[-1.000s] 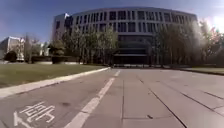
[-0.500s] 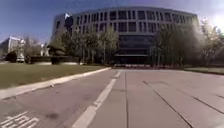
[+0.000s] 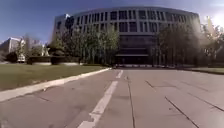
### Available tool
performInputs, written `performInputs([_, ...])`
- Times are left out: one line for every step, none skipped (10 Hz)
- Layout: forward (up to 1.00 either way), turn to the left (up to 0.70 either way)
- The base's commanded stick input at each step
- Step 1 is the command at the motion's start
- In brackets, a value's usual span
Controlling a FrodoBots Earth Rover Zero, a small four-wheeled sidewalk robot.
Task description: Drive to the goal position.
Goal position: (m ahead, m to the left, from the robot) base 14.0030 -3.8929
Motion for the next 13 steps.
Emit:
performInputs([0.7,-0.13])
performInputs([0.7,-0.32])
performInputs([0.7,-0.35])
performInputs([0.7,-0.35])
performInputs([0.7,-0.35])
performInputs([0.7,-0.35])
performInputs([0.7,-0.35])
performInputs([0.7,-0.22])
performInputs([0.7,0.0])
performInputs([0.7,0.0])
performInputs([0.7,0.0])
performInputs([0.7,0.0])
performInputs([0.7,0.0])
